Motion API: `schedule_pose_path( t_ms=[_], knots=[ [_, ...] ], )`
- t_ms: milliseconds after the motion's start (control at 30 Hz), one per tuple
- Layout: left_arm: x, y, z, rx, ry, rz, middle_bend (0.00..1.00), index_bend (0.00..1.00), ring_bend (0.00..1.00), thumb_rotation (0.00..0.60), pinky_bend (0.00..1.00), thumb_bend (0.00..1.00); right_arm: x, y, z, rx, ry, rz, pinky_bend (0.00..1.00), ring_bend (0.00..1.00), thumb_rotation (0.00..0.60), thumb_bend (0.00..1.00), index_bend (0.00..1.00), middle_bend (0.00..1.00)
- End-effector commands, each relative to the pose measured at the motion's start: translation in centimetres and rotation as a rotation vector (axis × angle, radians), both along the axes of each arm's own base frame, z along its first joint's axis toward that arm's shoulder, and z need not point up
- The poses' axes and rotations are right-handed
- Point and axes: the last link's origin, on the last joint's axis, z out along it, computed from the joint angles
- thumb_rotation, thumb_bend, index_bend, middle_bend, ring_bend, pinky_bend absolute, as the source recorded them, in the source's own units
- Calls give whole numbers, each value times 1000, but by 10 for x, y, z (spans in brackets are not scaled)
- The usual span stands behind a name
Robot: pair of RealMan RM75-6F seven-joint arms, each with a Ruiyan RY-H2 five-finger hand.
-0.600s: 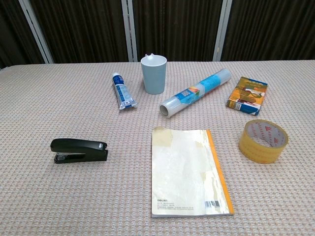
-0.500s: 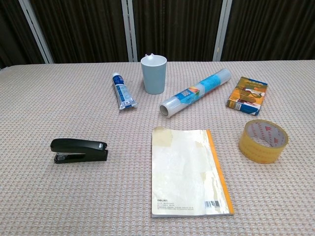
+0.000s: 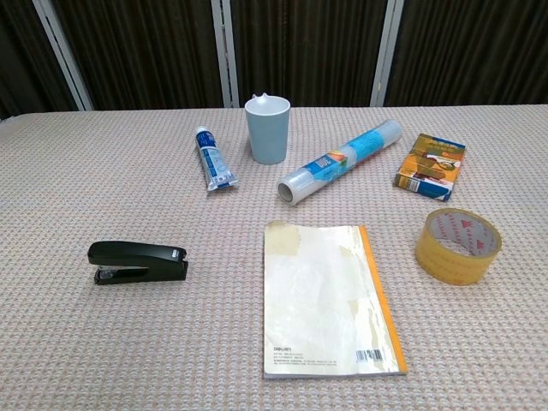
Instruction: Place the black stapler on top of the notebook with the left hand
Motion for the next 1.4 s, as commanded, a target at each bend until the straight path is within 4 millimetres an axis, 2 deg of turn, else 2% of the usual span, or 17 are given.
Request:
schedule_pose_path(
  t_ms=[33, 167, 300, 500, 600, 833, 967, 1167, 1400],
  knots=[
    [4, 17, -15, -32, -7, -14, 230, 231, 176, 600, 321, 237, -3, -3, -2, -3, 10, -20, 0, 0, 600, 157, 0, 0],
    [9, 34, -39, -91, -10, -31, 244, 218, 214, 599, 353, 239, -4, -6, -5, 4, 27, -33, 0, 0, 600, 158, 0, 0],
    [19, 44, -65, -119, 29, -90, 250, 223, 210, 599, 347, 239, -2, -3, -5, -12, 33, -35, 0, 0, 600, 157, 0, 0],
    [32, 50, -97, -176, 20, -124, 253, 214, 204, 600, 316, 235, 1, -1, 0, -35, 18, -26, 0, 0, 600, 156, 0, 0],
    [41, 46, -110, -236, 2, -138, 245, 207, 203, 600, 318, 218, 1, 0, 3, -47, 10, -19, 0, 0, 600, 157, 0, 0],
    [56, 35, -121, -306, 2, -173, 243, 213, 204, 600, 323, 211, 0, 1, 4, -40, 3, -16, 0, 0, 600, 156, 0, 0],
    [58, 37, -127, -311, 11, -158, 252, 215, 211, 600, 324, 211, 1, 2, 5, -43, 0, -8, 0, 0, 600, 157, 0, 0],
    [62, 45, -136, -289, 33, -181, 292, 310, 240, 600, 321, 224, -1, 2, 8, -46, -4, -14, 0, 0, 600, 156, 0, 0],
    [69, 52, -149, -279, 41, -204, 308, 314, 243, 600, 318, 236, 0, 4, 6, -39, 6, -11, 0, 0, 600, 157, 0, 0]
  ],
)
